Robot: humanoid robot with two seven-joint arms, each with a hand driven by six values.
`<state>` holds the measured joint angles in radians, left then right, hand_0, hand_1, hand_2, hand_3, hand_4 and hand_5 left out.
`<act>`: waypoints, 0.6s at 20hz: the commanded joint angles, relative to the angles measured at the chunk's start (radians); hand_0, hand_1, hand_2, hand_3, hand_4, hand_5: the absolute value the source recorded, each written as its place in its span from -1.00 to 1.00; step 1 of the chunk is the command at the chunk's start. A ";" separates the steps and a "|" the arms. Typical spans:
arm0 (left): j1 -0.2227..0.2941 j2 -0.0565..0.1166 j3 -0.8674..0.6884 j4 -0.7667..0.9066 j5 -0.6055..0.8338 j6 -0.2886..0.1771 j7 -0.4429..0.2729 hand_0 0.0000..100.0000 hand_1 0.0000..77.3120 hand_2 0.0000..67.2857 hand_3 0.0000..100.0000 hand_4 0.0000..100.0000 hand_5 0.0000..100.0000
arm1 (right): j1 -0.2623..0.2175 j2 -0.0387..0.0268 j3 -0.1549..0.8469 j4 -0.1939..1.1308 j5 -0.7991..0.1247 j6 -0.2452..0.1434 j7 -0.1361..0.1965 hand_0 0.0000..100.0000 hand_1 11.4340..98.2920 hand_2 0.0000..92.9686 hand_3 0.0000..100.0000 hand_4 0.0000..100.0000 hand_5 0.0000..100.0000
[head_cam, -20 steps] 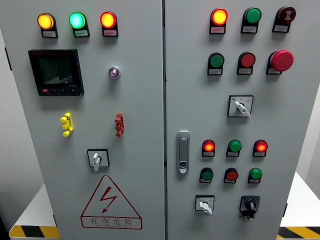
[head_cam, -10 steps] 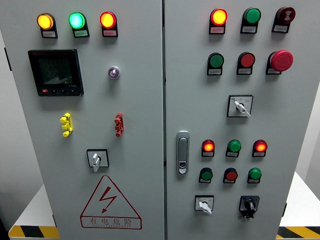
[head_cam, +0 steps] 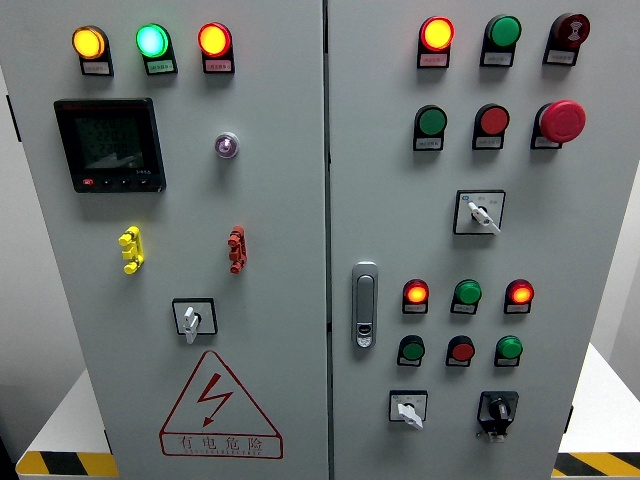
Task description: Turn on light switch 1
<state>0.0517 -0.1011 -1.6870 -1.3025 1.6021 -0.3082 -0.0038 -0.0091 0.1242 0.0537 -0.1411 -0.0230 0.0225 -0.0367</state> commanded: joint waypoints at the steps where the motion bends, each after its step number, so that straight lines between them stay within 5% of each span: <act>1: 0.000 -0.002 0.001 -0.099 -0.034 -0.019 0.037 -1.00 -0.50 -0.36 -0.18 0.23 -0.26 | 0.000 0.0001 0.000 0.000 0.000 0.000 0.000 -1.00 -0.80 -1.00 -0.60 -0.61 -0.79; 12: -0.012 0.001 -0.010 -0.316 -0.149 -0.020 0.188 -1.00 -0.14 -0.15 0.19 0.56 0.09 | 0.000 0.0001 0.000 0.000 0.000 0.000 0.000 -1.00 -0.82 -1.00 -0.60 -0.61 -0.79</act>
<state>0.0474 -0.0998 -1.6955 -1.6138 1.4556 -0.3282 0.1583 -0.0093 0.1240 0.0537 -0.1409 -0.0230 0.0223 -0.0368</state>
